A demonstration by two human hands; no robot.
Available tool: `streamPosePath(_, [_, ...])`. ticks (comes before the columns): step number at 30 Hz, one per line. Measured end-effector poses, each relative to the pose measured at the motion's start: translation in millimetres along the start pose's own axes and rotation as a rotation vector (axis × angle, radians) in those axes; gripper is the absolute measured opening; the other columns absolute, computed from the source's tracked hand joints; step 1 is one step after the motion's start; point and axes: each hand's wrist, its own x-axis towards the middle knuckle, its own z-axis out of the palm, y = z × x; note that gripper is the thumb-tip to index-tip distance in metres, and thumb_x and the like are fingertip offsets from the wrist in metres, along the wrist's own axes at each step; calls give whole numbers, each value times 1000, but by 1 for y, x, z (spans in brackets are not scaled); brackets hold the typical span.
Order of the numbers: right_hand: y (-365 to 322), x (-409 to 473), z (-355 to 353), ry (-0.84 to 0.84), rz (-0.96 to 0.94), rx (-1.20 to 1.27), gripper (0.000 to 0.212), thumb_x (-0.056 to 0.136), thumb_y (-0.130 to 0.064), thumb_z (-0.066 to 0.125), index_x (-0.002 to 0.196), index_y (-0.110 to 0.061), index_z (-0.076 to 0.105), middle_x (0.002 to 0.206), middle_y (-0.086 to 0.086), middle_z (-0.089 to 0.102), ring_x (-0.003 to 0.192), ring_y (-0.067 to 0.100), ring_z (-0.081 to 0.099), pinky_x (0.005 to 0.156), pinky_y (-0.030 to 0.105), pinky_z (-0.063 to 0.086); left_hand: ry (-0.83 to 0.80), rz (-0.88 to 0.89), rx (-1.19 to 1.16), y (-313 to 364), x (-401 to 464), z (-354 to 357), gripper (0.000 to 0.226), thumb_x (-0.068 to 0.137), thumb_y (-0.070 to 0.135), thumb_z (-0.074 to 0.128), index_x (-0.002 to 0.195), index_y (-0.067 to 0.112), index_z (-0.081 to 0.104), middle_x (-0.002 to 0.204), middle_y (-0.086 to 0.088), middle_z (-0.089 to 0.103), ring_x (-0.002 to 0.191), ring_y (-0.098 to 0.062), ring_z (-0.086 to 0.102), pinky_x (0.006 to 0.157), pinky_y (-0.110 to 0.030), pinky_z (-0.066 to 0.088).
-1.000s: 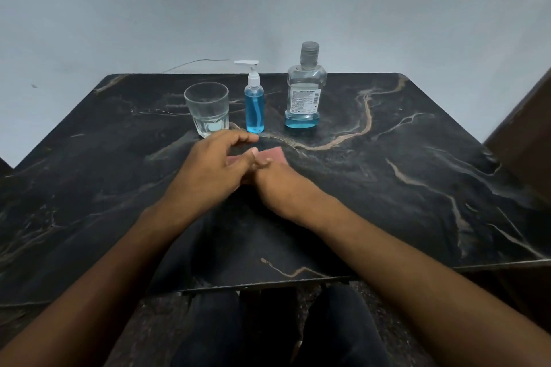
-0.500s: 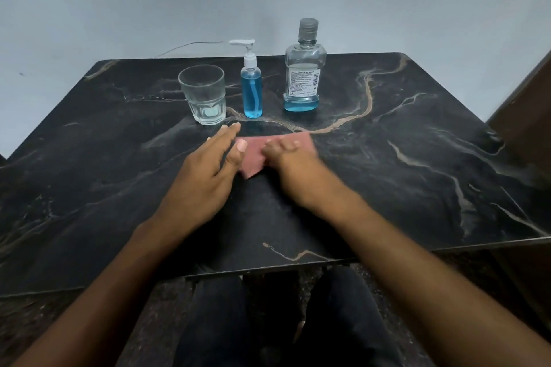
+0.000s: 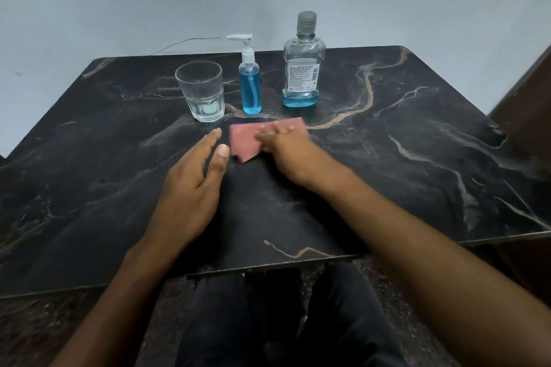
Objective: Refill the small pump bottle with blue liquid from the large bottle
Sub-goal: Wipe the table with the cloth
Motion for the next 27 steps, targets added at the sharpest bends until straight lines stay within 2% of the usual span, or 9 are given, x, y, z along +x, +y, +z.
streamPosePath(5, [-47,-47,29,-33,-263,-95,53,101,-5,38,153,-16,39,163,6,31,152,28,23,126,42,13,-13,10,43,-5,11,2,67,98,55,36,153,19,49,157,4,49,137,7,38,102,6,22])
streamPosePath(8, [-2,-78,10,-24,-124,-72,56,102,-3,38,155,-19,35,167,3,22,155,21,13,126,35,2,-49,-18,87,-8,8,4,72,96,60,35,156,22,43,161,6,44,145,-1,36,113,-11,22])
streamPosePath(10, [36,-79,-9,25,53,-53,56,103,-2,37,156,-20,33,167,6,22,155,23,15,127,35,5,-55,-32,99,-9,3,4,70,99,61,36,158,25,40,162,7,42,148,-4,35,117,-22,25])
streamPosePath(14, [34,-44,-21,83,164,-10,43,105,-9,40,147,-15,47,158,13,38,145,30,34,120,36,20,5,-31,33,-6,-10,6,66,100,58,38,157,25,42,160,9,43,146,1,34,115,-18,26])
streamPosePath(17, [-29,-38,15,68,-48,111,40,103,-9,44,142,-13,53,150,14,47,139,28,41,117,30,23,69,-4,4,-2,-14,9,63,102,51,38,156,19,44,161,7,42,148,0,33,118,-13,25])
streamPosePath(19, [-69,-55,39,18,-253,127,48,95,0,47,142,-6,53,148,16,50,139,31,42,121,39,26,95,24,31,0,-13,9,62,103,48,37,155,15,44,160,6,40,151,-3,30,118,-8,20])
streamPosePath(21, [-72,-71,45,-6,-363,32,58,90,3,50,146,-11,49,156,11,42,146,29,34,124,42,17,92,35,54,0,-12,8,63,103,49,37,155,15,45,161,6,40,152,-2,27,120,-12,19])
streamPosePath(24, [-19,-85,24,-104,-240,5,63,92,-1,57,150,-21,44,163,0,31,153,18,20,121,25,0,70,41,51,-1,-14,8,62,103,51,38,155,19,44,159,12,39,152,0,27,122,-23,22])
streamPosePath(27, [34,-88,-4,64,43,11,55,99,-1,48,150,-23,46,161,-2,36,152,19,24,123,26,8,58,22,62,0,-15,11,61,103,52,38,156,22,44,159,12,39,151,-1,28,121,-24,23])
